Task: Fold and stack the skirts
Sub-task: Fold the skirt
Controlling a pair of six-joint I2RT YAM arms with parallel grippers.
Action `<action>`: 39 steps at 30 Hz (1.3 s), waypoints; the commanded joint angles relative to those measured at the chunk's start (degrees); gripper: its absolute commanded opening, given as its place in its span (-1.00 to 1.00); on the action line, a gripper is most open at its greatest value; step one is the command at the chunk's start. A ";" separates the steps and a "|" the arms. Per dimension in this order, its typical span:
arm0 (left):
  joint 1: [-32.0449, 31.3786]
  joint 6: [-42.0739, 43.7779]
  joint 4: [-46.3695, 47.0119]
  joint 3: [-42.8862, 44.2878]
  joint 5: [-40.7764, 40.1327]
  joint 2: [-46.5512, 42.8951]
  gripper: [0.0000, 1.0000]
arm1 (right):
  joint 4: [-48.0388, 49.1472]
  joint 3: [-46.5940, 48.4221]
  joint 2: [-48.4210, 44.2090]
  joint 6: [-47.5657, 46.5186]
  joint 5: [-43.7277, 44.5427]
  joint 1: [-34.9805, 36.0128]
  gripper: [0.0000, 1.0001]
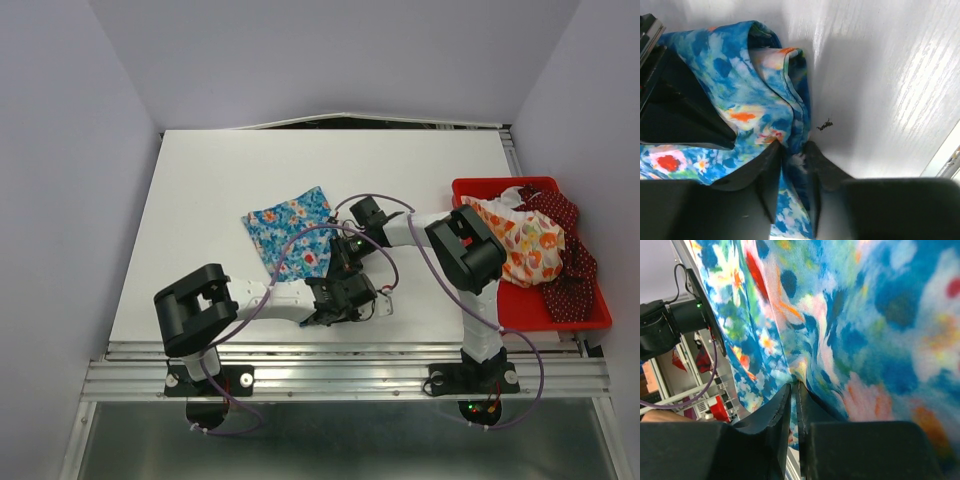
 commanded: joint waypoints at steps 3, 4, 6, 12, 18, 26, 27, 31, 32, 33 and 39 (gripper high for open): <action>0.63 0.46 -4.65 -2.09 -1.06 2.22 -0.74 | -3.01 -1.18 2.45 -2.84 6.03 0.45 -0.75; 0.63 0.46 -5.09 -2.00 -0.54 1.43 -0.84 | -2.93 -1.36 2.10 -2.84 6.03 0.45 -0.77; 0.72 0.55 -6.57 -1.73 2.62 -0.50 -1.00 | -2.40 -2.06 -0.01 -3.10 6.12 0.45 -0.77; 0.64 3.09 -8.87 -1.73 11.06 -10.08 -1.00 | -6.16 2.48 -6.24 -8.80 6.55 0.45 -0.26; 1.07 4.51 -12.81 0.11 17.04 -13.87 -1.00 | -11.62 13.65 -5.64 -14.17 8.49 0.45 0.30; 1.07 2.49 -12.91 -0.50 12.92 -9.48 -0.43 | -14.35 23.43 2.96 -15.14 6.38 0.45 0.21; 0.99 2.57 -13.00 -0.85 13.70 -9.22 -0.25 | -14.44 23.08 3.41 -15.23 6.21 0.45 0.20; 0.02 3.36 -13.09 -1.91 15.81 -8.52 0.02 | -13.30 19.83 5.08 -15.14 5.68 0.45 0.14; -0.15 3.80 -13.35 -1.91 16.25 -8.08 0.04 | -13.12 19.30 5.52 -15.23 5.76 0.45 0.11; -0.24 3.89 -13.35 -1.99 16.43 -7.38 0.06 | -12.69 18.34 6.39 -15.32 6.11 0.45 0.11; -0.33 5.21 -13.53 -2.17 17.05 -2.55 0.06 | -12.59 16.31 9.30 -16.81 9.01 0.45 0.05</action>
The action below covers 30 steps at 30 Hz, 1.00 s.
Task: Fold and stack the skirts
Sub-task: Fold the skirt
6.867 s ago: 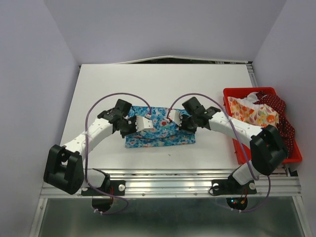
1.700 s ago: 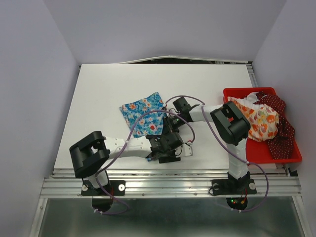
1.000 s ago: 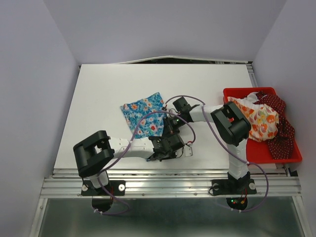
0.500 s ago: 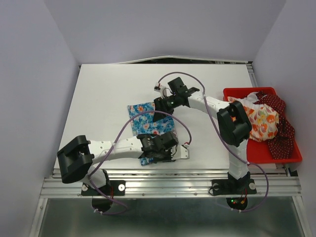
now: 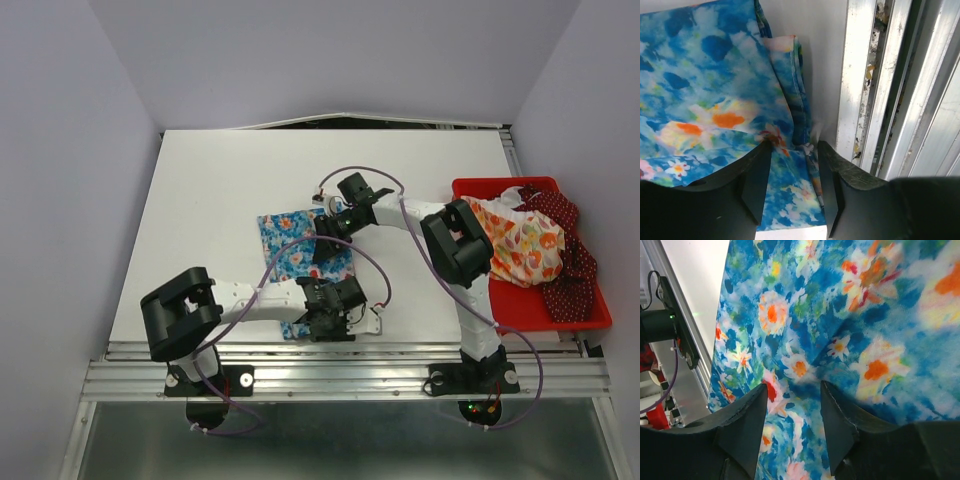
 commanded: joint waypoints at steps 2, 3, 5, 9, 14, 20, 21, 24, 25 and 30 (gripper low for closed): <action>0.48 1.47 -0.76 -1.10 1.72 3.93 0.04 | -1.14 -2.84 4.40 -3.08 4.32 0.34 0.04; 1.18 1.73 -0.59 -1.10 1.81 4.64 0.02 | -1.14 -2.93 4.58 -3.17 5.02 0.34 0.04; 2.49 2.00 -0.67 -1.02 2.51 6.48 -0.06 | -1.14 -3.36 4.94 -3.44 5.72 0.34 0.02; 4.69 3.05 -1.11 -0.93 4.18 7.54 -0.55 | -1.05 -4.42 4.76 -5.01 5.81 0.34 0.00; 4.44 3.50 -3.39 -0.05 8.13 6.93 -0.62 | -1.14 -7.67 3.10 -5.81 4.15 0.34 -0.03; -0.83 2.62 -3.75 0.04 6.65 5.35 -0.26 | 0.09 -14.17 0.28 -5.64 4.06 0.87 -0.06; -0.84 2.18 -4.01 0.21 6.74 5.52 -0.17 | 0.26 -14.87 0.11 -5.64 4.23 0.87 -0.06; -1.19 1.83 -4.98 0.92 7.61 6.05 -0.07 | 0.44 -16.37 -0.77 -5.55 4.76 0.87 -0.06; -1.71 1.47 -5.07 0.92 7.35 5.96 0.00 | 0.35 -16.55 -0.95 -5.46 4.67 0.87 -0.07; -4.18 -0.11 -4.80 1.18 3.75 7.01 0.14 | 0.35 -17.87 -1.74 -4.93 3.88 0.87 -0.08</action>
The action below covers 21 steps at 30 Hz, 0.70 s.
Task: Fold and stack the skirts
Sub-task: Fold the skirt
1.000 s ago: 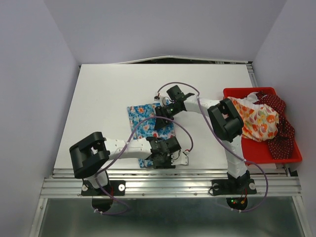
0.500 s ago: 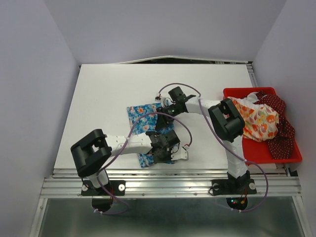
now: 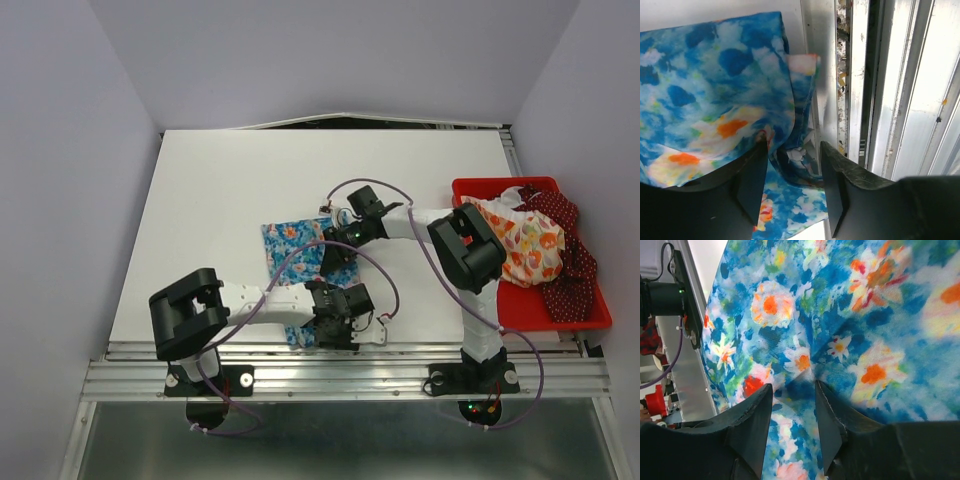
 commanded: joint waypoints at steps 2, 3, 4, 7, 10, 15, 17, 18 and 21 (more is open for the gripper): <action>-1.82 -3.60 -1.53 -1.79 -1.01 4.83 0.17 | -8.15 -5.43 3.24 -2.38 8.82 1.35 -0.08; -1.82 -3.70 -1.69 -1.70 -1.47 5.44 0.17 | -8.15 -5.78 3.15 -2.38 9.25 1.35 -0.08; -1.91 -3.96 -1.70 -1.70 -1.82 6.15 0.18 | -8.06 -5.87 3.07 -2.46 9.43 1.35 -0.09; -2.35 -5.11 -0.91 -1.53 -4.28 6.95 -0.15 | -8.06 -6.05 3.07 -2.46 9.52 1.35 -0.09; -2.52 -5.72 -0.73 -1.79 -5.43 6.16 -0.66 | -7.97 -5.35 2.98 -2.64 10.31 1.35 -0.09; 0.10 -2.83 1.29 -4.07 -9.38 4.57 -1.00 | -7.97 -1.93 4.64 -2.38 14.00 1.35 -0.10; 4.49 -0.20 1.12 -3.29 -9.38 4.66 -1.00 | -8.15 -0.61 5.78 -2.29 16.37 1.35 -0.11; 5.81 0.51 1.12 -2.85 -8.86 4.49 -1.00 | -8.06 0.70 6.83 -2.03 18.03 1.35 -0.12; 8.81 3.06 0.94 -1.01 -7.28 4.40 -1.00 | -8.15 2.64 8.77 -1.59 20.33 1.35 -0.13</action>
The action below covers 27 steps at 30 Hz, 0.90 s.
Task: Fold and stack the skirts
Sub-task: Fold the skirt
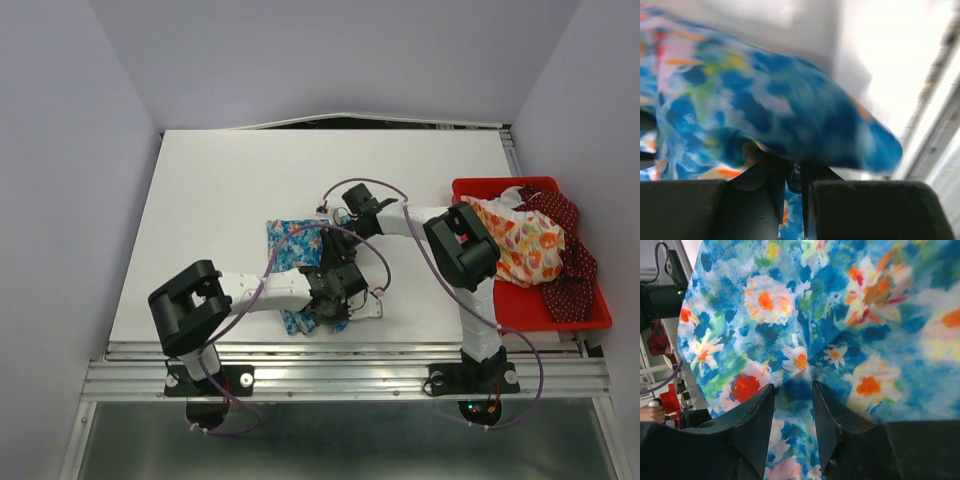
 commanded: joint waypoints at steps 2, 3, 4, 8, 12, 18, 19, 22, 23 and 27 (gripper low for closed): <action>4.64 5.90 -2.84 -0.04 2.38 2.93 -1.00 | -3.97 1.50 8.01 -3.14 19.66 0.74 -0.12; 4.73 6.00 -2.85 0.58 3.28 2.49 -1.00 | -4.24 1.94 8.10 -3.23 19.75 0.21 -0.11; 4.73 6.35 -4.24 1.11 4.42 1.18 -1.00 | -4.50 2.64 7.76 -3.49 19.66 0.21 -0.11; 4.64 7.49 -11.61 5.49 12.75 -1.28 -1.00 | -6.61 5.01 4.51 -5.07 17.91 0.21 0.05; 4.64 7.32 -15.58 7.61 16.73 -3.31 -1.00 | -8.28 9.67 1.08 -5.69 17.11 0.21 0.20; 4.64 7.32 -20.15 10.69 20.68 -4.89 -1.00 | -8.11 15.65 -1.39 -4.20 12.11 0.21 0.23; 4.73 7.32 -20.51 11.21 20.77 -5.15 -1.00 | -7.67 15.74 -1.30 -3.67 9.14 0.21 0.22; 4.91 7.32 -21.65 13.32 20.78 -5.07 -1.00 | -6.09 14.86 0.10 -2.88 5.52 0.82 0.17; 4.91 6.97 -21.05 13.59 19.21 -4.37 -1.00 | -5.91 14.60 0.72 -2.88 5.07 0.82 0.14; 4.99 4.43 -16.13 10.00 12.89 -3.93 -0.47 | -5.73 12.93 3.00 -2.88 4.72 1.53 0.09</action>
